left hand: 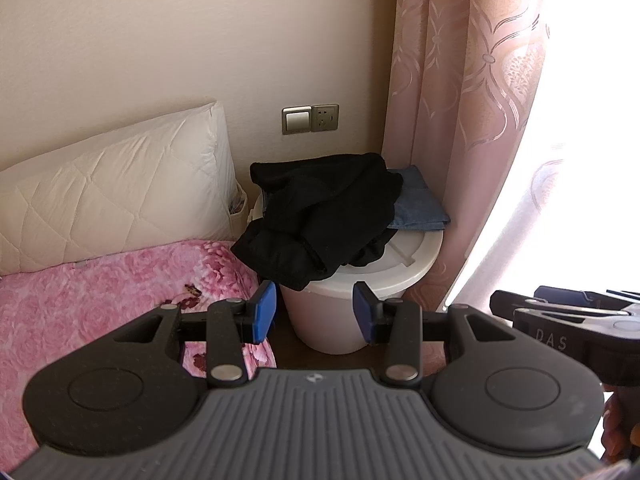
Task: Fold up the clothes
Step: 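Approach the black garment on the white bucket with both grippers open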
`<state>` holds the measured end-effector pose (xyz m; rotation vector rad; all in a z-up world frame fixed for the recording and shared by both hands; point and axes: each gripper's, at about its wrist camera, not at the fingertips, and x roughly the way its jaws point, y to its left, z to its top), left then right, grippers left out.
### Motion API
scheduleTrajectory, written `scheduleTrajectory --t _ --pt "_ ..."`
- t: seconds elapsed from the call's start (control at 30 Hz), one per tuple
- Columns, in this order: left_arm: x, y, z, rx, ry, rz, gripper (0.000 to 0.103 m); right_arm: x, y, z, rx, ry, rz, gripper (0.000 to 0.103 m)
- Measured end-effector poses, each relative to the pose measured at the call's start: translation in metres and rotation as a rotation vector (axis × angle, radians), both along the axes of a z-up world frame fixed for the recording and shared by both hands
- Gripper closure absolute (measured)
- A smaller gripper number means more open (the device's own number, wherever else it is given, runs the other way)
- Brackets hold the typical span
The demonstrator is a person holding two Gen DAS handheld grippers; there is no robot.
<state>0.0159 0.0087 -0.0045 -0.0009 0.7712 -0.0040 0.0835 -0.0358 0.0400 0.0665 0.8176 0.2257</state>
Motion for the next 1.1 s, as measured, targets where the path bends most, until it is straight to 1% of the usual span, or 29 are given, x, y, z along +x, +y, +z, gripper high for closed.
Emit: scheduleTrajectory --t 0.57,1.1 --pt "0.01 0.035 -0.008 -0.03 0.017 0.002 0.065 0.007 0.035 -0.002 -0.017 -0.003 0.011 0.055" --pt "0.029 0.049 -0.016 -0.051 0.029 0.011 0.065 0.027 0.051 -0.007 -0.033 0.005 0.025 0.055"
